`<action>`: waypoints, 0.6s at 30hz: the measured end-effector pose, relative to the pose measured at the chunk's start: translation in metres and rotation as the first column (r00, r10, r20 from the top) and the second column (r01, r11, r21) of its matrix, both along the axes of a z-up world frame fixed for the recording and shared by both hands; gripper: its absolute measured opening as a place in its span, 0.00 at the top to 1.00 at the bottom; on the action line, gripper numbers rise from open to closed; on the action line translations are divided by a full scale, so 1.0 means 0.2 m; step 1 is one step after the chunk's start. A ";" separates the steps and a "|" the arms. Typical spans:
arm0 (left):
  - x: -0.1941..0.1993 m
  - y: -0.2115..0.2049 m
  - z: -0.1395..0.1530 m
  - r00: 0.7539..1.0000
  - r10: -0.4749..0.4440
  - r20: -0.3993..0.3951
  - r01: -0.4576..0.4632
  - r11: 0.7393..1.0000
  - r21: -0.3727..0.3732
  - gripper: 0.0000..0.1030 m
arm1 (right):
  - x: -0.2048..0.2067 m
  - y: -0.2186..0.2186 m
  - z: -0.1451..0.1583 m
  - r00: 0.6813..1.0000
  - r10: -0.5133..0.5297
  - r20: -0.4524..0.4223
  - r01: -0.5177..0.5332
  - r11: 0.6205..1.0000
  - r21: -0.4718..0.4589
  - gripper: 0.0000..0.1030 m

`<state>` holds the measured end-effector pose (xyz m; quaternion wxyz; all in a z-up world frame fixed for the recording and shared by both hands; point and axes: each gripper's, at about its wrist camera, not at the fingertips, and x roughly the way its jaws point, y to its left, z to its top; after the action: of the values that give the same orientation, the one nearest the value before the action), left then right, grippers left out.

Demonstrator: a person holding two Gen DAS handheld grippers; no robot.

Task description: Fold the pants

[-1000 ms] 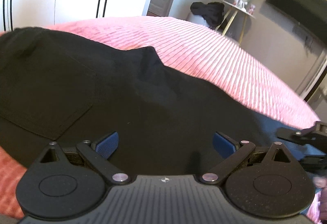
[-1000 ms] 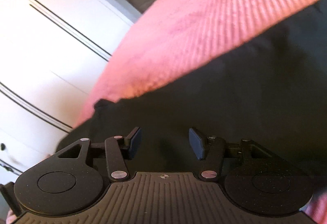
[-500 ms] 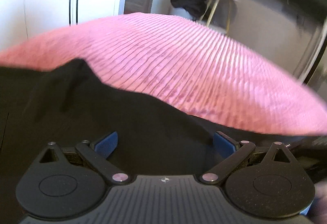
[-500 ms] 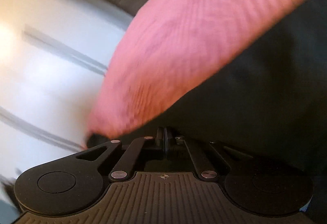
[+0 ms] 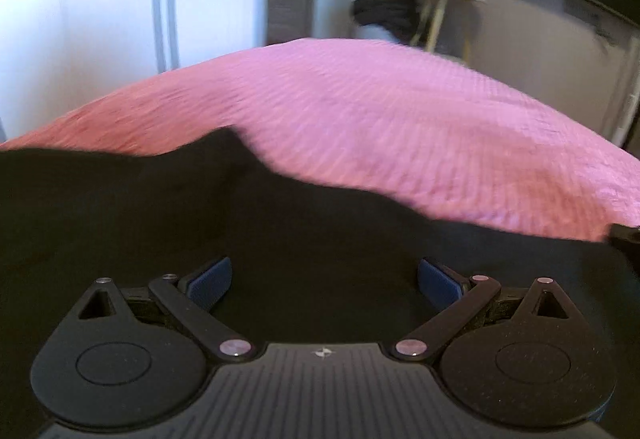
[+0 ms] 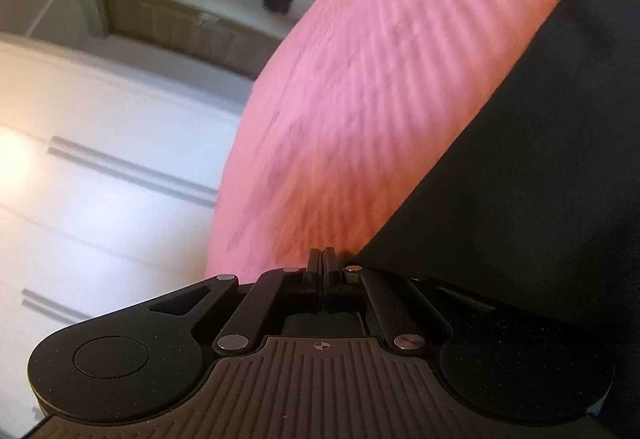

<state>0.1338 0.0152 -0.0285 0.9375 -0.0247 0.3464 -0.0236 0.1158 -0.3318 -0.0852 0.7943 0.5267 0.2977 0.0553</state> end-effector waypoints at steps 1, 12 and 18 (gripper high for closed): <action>-0.03 0.04 0.01 1.000 0.001 -0.007 -0.001 1.000 0.010 0.04 | -0.03 -0.03 0.01 1.000 -0.031 -0.006 0.031 1.000 0.006 0.97; -0.37 0.18 0.07 0.997 0.069 -0.039 -0.069 0.998 0.001 0.04 | -0.45 -0.37 -0.04 0.897 -0.434 -0.080 0.442 0.878 0.183 0.93; -0.44 0.24 0.09 0.993 0.099 -0.066 -0.105 0.991 -0.079 0.04 | -0.69 -0.53 0.06 0.856 -0.509 -0.086 0.506 0.861 -0.053 0.74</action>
<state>0.0458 0.0626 -0.0105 0.9245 -0.0819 0.3721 0.0109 -0.0222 -0.4386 -0.0742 0.7730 0.5770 0.1872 -0.1858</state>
